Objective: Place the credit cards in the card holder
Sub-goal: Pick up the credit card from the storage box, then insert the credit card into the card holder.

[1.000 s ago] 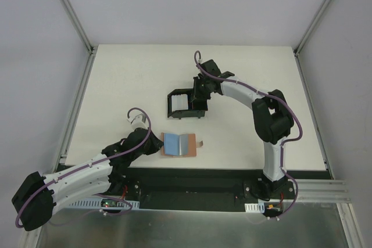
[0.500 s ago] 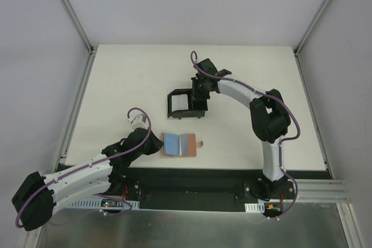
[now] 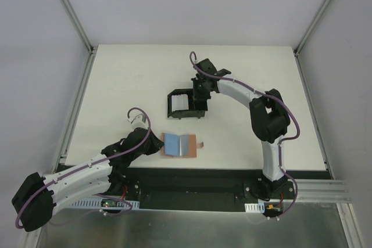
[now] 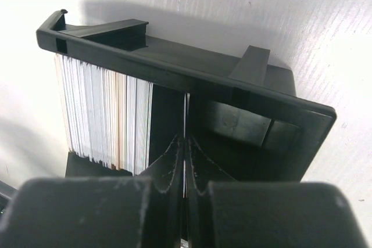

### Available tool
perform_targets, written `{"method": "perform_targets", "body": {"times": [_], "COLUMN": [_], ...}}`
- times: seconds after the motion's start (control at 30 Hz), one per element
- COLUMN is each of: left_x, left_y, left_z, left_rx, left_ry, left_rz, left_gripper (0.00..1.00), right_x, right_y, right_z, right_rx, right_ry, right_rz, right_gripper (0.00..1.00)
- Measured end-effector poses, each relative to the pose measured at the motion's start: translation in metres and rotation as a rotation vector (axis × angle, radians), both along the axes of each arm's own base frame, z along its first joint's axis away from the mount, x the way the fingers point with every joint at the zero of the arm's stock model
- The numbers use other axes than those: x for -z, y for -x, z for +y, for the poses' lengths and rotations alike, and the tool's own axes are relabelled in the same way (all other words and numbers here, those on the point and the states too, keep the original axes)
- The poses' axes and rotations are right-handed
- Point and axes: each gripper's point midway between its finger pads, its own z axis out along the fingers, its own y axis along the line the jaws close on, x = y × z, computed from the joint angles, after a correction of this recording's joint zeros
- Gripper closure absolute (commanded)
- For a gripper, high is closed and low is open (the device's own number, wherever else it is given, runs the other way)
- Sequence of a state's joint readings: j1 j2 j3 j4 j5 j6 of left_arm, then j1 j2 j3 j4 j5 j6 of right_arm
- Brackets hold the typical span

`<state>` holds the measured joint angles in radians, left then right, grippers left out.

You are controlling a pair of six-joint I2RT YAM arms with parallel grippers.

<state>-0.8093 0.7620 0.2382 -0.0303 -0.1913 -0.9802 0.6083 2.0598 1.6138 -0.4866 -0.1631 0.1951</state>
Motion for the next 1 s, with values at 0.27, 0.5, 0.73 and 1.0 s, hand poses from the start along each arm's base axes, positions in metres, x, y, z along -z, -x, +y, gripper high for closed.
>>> {"method": "perform_targets", "body": {"times": [0.27,0.5,0.73,1.0], "left_x": [-0.002,0.003,0.006,0.007], "left_y": [0.000,0.002,0.004,0.006], "left_z": [-0.001,0.002,0.003,0.004], "left_rx": [-0.012,-0.027,-0.044,-0.055], "left_ry": [0.019,0.024,0.042,0.058], "left_rz": [0.001,0.019,0.029,0.034], "left_gripper": [1.00,1.00,1.00,1.00], "right_x": [-0.038,-0.085,-0.100,-0.104], "right_y": [0.009,0.022,0.056,0.124], "right_z": [-0.007,-0.016,-0.025,0.002], "right_rx": [-0.013,-0.012,0.009,-0.023], "right_ry": [-0.048,-0.127,-0.233,-0.409], "right_rz": [-0.085,-0.201,-0.226,-0.180], "right_gripper": [1.00,1.00,1.00,1.00]}}
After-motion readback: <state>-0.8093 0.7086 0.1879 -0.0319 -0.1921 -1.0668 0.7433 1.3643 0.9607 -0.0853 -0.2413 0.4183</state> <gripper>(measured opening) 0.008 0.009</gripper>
